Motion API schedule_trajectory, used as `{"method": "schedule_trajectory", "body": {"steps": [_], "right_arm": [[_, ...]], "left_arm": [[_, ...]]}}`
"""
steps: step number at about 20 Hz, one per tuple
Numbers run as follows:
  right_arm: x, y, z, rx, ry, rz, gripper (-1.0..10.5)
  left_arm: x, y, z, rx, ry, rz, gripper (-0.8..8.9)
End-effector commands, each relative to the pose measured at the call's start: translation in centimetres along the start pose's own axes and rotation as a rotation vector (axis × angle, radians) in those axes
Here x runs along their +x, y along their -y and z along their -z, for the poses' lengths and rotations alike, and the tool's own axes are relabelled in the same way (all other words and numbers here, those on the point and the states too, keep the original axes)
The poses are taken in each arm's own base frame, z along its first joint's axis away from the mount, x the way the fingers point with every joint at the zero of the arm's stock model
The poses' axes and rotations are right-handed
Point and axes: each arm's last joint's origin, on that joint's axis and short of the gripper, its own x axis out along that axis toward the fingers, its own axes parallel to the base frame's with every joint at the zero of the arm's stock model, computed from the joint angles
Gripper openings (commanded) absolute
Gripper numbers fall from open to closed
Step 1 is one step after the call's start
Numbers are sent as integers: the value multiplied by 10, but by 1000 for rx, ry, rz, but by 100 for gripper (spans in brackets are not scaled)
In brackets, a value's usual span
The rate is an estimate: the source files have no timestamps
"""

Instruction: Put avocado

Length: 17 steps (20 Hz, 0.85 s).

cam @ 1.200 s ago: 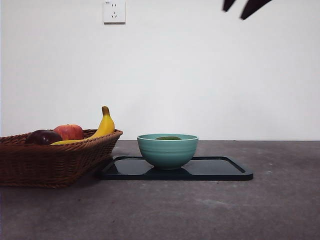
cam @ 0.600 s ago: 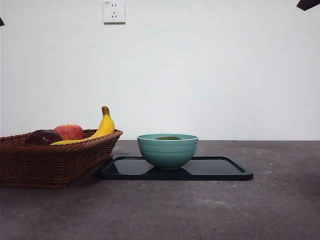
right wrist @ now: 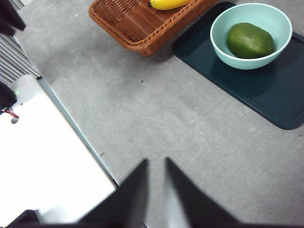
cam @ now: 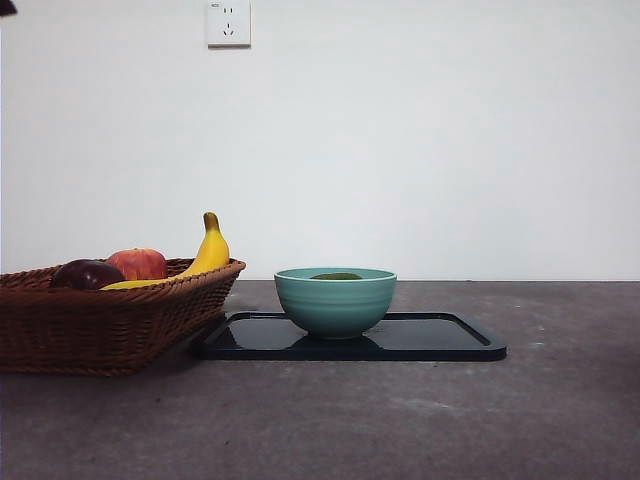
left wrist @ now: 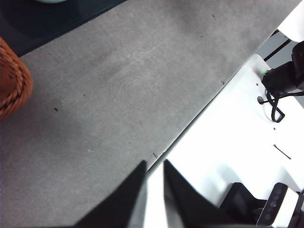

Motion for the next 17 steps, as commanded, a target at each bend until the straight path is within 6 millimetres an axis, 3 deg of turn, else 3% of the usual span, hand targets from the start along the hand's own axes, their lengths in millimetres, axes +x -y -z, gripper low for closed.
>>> {"method": "schedule_trajectory", "body": {"steps": [1, 15, 17], "right_arm": [[1, -1, -2, -6, 5, -12, 8], [1, -1, -2, -4, 5, -12, 8], [1, -1, -2, -4, 5, -12, 8]], "left_arm": [[-1, 1, -3, 11, 9, 4, 9], [-1, 1, -2, 10, 5, 4, 9], [-3, 2, -2, 109, 22, -11, 9]]}}
